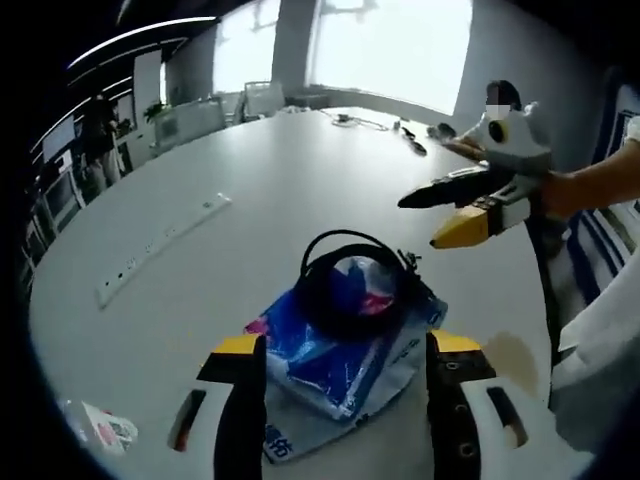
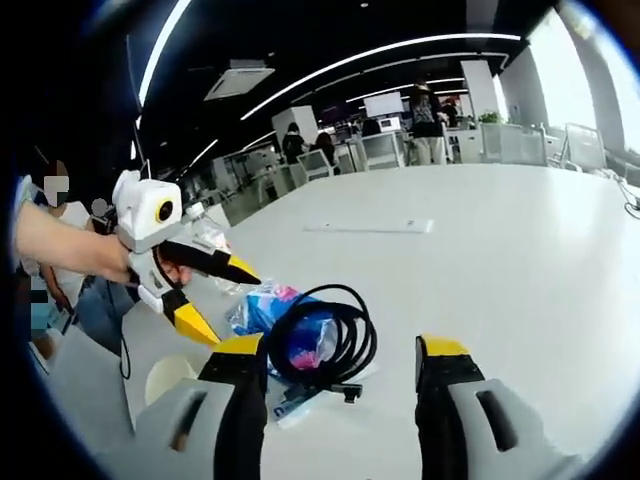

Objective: Arrange the tabletop items into an orderly group along one side of the table until the central work area is clear of visible clutter.

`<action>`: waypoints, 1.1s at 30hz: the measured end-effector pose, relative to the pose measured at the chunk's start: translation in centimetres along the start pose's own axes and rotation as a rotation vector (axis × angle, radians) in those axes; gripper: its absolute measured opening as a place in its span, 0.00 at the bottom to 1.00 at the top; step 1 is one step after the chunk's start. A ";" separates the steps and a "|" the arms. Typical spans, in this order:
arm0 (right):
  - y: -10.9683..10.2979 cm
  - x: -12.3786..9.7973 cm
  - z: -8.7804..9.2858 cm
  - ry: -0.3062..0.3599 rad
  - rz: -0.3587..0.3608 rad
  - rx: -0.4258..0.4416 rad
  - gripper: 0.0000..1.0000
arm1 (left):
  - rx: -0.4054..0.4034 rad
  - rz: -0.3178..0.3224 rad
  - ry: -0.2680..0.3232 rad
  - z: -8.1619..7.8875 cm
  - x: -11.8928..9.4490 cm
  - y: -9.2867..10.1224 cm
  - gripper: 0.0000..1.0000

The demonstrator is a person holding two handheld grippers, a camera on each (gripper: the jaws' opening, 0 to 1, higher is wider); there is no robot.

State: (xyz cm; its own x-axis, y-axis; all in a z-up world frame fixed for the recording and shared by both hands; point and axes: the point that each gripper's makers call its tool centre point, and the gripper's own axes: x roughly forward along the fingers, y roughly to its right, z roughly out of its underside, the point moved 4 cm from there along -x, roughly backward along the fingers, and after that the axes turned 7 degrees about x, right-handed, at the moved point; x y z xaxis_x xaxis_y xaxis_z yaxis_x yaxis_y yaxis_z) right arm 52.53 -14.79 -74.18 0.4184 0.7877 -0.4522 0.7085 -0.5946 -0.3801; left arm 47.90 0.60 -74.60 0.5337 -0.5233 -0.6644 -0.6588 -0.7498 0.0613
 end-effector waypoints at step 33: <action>1.0 3.8 2.5 -0.109 0.020 0.072 0.27 | -0.313 -0.042 -0.039 0.1 4.5 -1.4 0.15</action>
State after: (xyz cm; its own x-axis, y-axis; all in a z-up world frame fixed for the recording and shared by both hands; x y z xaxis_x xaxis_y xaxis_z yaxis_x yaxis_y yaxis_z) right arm 53.37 -12.83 -78.30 0.3646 0.7556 -0.5442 0.6561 -0.6232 -0.4256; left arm 51.15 -0.71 -77.76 0.5322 -0.4781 -0.6987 -0.4385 -0.8616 0.2556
